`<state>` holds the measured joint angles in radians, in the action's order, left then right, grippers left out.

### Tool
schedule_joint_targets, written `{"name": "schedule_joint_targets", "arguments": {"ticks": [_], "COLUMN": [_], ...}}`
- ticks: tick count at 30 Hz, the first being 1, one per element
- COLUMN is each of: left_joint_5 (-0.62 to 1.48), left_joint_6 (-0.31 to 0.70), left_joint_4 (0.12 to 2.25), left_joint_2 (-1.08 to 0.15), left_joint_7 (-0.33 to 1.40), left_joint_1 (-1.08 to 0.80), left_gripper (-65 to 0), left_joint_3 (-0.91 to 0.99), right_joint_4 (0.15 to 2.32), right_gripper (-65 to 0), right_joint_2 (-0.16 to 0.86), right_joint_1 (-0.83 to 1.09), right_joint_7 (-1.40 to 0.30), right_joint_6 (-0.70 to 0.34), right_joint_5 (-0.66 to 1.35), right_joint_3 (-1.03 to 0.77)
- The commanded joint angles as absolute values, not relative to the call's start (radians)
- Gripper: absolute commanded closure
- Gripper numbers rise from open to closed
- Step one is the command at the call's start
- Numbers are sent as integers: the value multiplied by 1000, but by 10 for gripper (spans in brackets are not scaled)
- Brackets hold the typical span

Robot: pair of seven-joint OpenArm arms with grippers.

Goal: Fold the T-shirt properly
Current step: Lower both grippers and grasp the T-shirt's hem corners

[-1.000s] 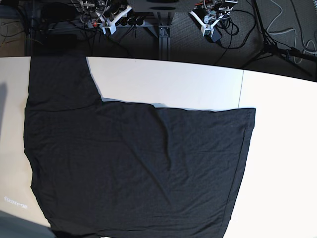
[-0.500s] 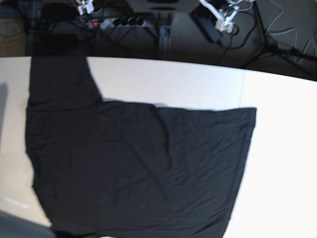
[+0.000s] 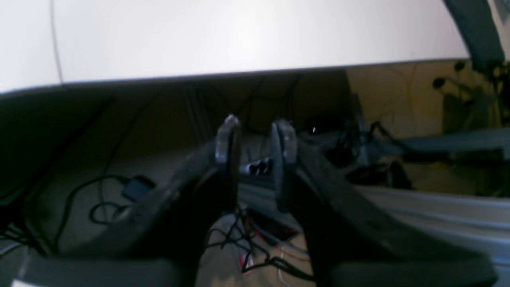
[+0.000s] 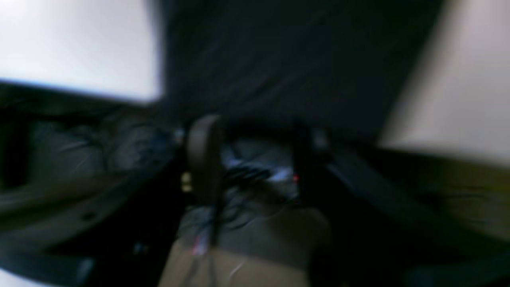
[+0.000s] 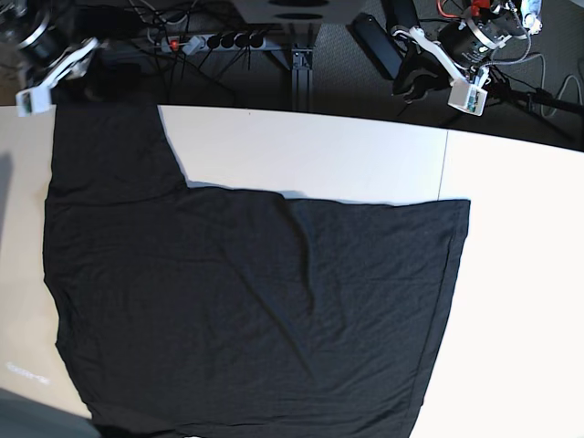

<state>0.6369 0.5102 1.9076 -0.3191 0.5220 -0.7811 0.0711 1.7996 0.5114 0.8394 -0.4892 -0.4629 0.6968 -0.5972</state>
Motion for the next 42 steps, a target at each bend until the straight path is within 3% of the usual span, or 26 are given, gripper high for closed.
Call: {"name": "schedule_joint_targets", "arguments": {"ticks": [1, 9, 14, 17, 24, 29, 35, 42], "left_joint_5": [646, 608, 607, 613, 664, 671, 693, 749], "left_joint_6": [524, 525, 524, 525, 525, 524, 521, 521], "left_joint_4": [1924, 1924, 1924, 1925, 1925, 1925, 1913, 1697], "left_joint_2": [-328, -352, -352, -352, -403, -483, -553, -588], "left_joint_7": [505, 487, 485, 479, 480, 478, 480, 505], "left_joint_1": [-789, -784, -775, -768, -753, -710, -606, -426], "left_gripper": [-172, -181, -297, -317, -317, -392, -402, -402], "left_joint_3": [73, 74, 88, 116, 214, 273, 274, 210], "right_joint_4": [1791, 1470, 1256, 1188, 1172, 1172, 1172, 1172], "right_gripper": [-315, -359, -359, -359, -358, -358, -358, -358], "right_joint_2": [547, 685, 707, 706, 697, 651, 597, 580], "right_joint_1": [823, 583, 461, 412, 389, 389, 391, 391], "right_joint_7": [-476, -567, -596, -620, -663, -744, -771, -771], "right_joint_6": [-467, -469, -517, -525, -528, -529, -529, -529], "right_joint_5": [728, 836, 892, 907, 910, 942, 935, 920], "right_joint_3": [-635, -688, -657, -597, -435, -419, -418, -418]}}
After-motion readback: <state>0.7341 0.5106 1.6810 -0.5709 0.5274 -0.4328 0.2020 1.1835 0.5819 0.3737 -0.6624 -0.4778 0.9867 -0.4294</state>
